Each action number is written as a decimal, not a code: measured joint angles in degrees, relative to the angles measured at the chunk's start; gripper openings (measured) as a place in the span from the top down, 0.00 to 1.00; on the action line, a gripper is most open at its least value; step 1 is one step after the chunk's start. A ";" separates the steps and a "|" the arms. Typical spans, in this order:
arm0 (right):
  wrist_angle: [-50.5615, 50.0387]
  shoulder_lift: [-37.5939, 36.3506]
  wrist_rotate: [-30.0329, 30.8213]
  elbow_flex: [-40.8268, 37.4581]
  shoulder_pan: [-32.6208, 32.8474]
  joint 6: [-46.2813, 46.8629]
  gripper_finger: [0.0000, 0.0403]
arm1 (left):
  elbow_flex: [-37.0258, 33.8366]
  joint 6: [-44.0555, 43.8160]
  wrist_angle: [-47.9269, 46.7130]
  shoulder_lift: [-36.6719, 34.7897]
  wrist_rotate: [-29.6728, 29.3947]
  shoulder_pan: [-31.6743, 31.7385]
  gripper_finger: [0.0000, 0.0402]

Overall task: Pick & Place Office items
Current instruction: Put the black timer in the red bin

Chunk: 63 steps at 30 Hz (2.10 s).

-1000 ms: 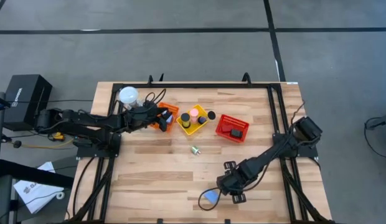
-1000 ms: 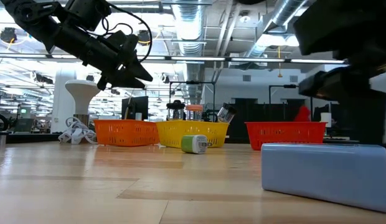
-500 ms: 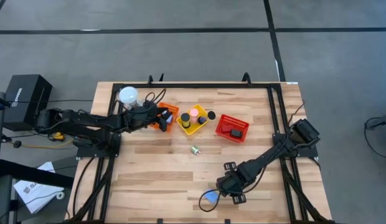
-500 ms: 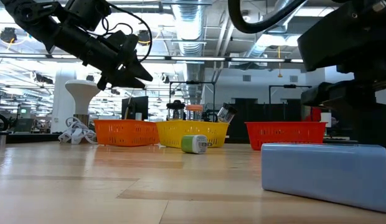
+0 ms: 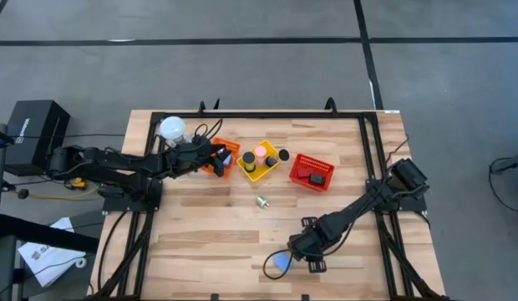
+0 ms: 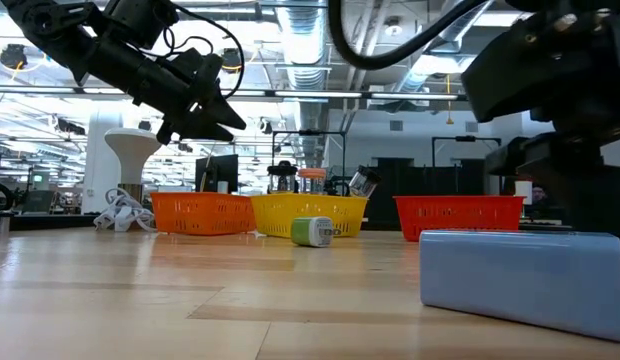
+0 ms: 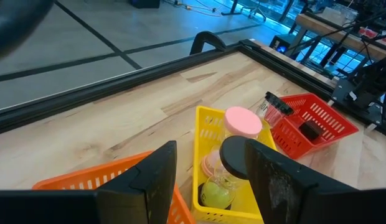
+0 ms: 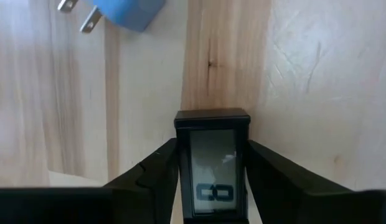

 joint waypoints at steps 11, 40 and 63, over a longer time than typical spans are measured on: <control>0.94 -0.80 -0.15 -0.07 -1.28 -1.44 0.60 | 0.00 0.04 0.46 0.00 0.00 0.00 0.55; -15.59 -25.26 20.18 -0.11 -26.39 -14.87 0.61 | 0.00 0.06 2.00 0.00 0.00 0.01 0.55; -13.16 -13.08 8.45 -0.07 -43.47 -19.57 0.61 | 0.00 0.05 4.53 -0.02 -0.02 0.01 0.55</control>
